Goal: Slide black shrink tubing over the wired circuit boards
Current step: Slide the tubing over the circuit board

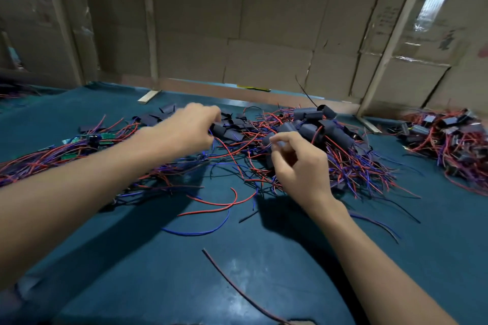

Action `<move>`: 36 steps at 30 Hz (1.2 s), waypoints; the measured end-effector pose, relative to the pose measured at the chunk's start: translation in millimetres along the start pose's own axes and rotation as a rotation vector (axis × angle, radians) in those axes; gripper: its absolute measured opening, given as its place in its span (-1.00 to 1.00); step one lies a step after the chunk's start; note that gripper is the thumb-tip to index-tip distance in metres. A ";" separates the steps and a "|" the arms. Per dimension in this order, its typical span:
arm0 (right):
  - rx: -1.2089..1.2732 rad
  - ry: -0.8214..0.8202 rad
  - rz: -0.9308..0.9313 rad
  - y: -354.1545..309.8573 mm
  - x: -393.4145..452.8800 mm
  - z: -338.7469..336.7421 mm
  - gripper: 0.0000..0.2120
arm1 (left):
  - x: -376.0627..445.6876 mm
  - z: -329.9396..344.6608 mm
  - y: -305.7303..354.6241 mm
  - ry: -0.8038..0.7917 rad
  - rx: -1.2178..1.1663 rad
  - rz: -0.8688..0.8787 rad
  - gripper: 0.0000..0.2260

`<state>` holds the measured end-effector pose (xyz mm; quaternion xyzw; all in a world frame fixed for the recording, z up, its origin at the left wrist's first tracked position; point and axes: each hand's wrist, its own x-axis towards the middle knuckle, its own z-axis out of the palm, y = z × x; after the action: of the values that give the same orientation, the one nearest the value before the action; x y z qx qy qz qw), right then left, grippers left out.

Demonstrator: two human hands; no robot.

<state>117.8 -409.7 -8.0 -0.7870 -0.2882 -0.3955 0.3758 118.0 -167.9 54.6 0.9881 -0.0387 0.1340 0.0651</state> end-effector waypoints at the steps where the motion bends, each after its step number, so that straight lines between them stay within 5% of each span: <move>1: 0.040 0.010 0.031 -2.9 1.0 2.5 -0.86 | -0.8 -11.1 2.7 0.044 0.037 0.017 -0.67; 5: 0.162 0.155 0.054 -16.2 0.8 10.8 -0.84 | -8.8 -60.5 11.7 0.227 -0.024 0.074 -0.71; 8: 0.318 0.233 0.120 -21.7 -1.0 13.8 -0.86 | -11.2 -84.2 18.9 0.334 -0.510 0.019 -0.79; 12: 0.467 0.148 0.277 -25.1 -4.1 17.5 -0.93 | -3.9 -69.9 26.5 0.091 -1.548 -0.107 -0.85; 15: 0.565 0.119 0.414 -25.1 -3.7 18.5 -0.82 | 2.4 -38.3 20.5 -0.106 -1.919 -0.262 -0.88; 18: 0.738 0.126 0.565 -26.7 4.1 18.0 -0.72 | -2.5 3.3 20.3 -0.110 -2.143 -0.321 -0.71; 23: 0.854 -0.117 0.811 -29.9 9.3 21.9 -0.66 | -13.1 48.0 40.2 0.088 -2.075 -0.098 -0.30; 27: 0.902 -0.143 0.848 -32.5 4.8 24.4 -0.72 | -21.4 55.6 45.2 0.144 -1.668 0.062 -0.16; 32: 0.894 -0.181 0.795 -22.2 13.1 13.7 -0.74 | -31.1 60.7 61.5 0.138 -1.417 0.297 0.01; 36: 0.742 -0.186 0.671 -13.0 15.0 9.0 -0.72 | -24.2 56.7 69.5 0.214 -1.287 0.277 -0.02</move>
<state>119.5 -392.7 5.7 -0.6814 -0.1729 -0.0521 0.7092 103.0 -243.1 2.1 0.7194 -0.2307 0.1885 0.6275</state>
